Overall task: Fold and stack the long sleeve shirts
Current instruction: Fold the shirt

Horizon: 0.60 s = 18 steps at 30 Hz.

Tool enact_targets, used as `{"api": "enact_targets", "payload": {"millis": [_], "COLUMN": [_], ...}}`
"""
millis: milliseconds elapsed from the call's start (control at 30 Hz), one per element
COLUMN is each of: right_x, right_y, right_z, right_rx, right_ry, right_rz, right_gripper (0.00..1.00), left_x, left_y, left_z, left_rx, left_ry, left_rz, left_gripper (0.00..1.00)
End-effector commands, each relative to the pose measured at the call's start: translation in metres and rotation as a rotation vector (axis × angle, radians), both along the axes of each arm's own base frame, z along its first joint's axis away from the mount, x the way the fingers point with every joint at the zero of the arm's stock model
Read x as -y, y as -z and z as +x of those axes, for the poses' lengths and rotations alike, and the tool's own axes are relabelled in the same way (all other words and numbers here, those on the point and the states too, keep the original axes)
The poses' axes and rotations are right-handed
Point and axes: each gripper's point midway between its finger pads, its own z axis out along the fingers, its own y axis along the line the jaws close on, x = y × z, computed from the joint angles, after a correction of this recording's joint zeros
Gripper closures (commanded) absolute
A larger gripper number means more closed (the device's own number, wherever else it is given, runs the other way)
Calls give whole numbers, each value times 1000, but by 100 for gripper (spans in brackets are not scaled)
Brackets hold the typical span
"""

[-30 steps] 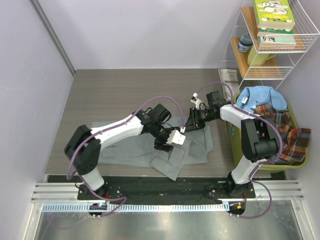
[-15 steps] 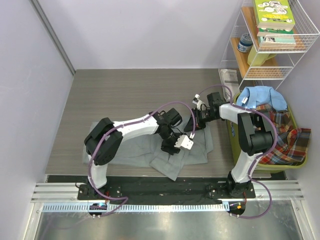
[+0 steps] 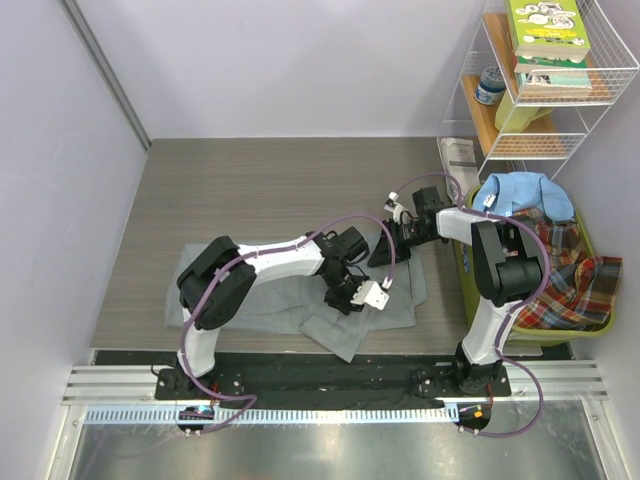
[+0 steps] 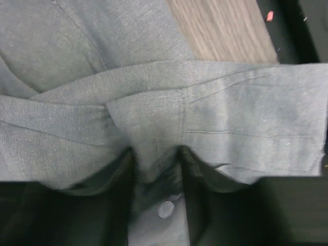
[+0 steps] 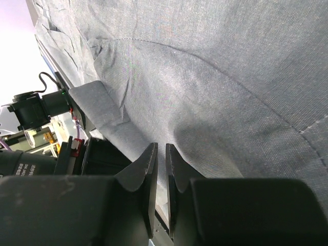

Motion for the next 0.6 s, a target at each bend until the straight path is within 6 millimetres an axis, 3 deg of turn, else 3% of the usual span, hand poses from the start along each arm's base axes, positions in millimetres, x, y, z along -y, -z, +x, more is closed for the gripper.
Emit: {"api": "enact_targets", "payload": {"millis": [0,133,233,433,567], "right_x": [-2,-2,-1,3,2], "right_y": [-14,-20,-28,-49,-68], "right_z": [9,13,16,28,42], "right_rx": [51,74,111,239,320], "right_ry": [-5,-12,-21,-65,-85], "right_rz": [22,17,11,-23,-28], "right_gripper": [83,83,83,79,79], "left_x": [2,-3,-10,-31,-34], "left_y": [-17,-54,-86,-147,-177], "left_z": [-7,-27,-53,-138,-175], "left_rx": [12,9,-29,-96,-80], "left_ry": [3,31,40,170,201], "left_rz": [-36,-57,-53,-53,-85], "left_gripper": [71,79,100,100,100]}}
